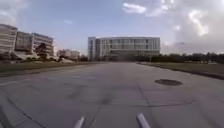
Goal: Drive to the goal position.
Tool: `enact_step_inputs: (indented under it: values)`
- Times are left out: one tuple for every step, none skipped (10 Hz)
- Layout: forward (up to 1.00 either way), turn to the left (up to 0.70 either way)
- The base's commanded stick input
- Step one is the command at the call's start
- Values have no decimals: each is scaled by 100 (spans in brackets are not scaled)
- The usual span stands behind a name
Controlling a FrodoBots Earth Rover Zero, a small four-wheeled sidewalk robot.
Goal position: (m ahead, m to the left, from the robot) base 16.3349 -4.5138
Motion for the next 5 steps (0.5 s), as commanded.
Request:
enact_step_inputs:
  values:
    - [70,0]
    - [70,0]
    - [70,0]
    - [70,0]
    - [70,0]
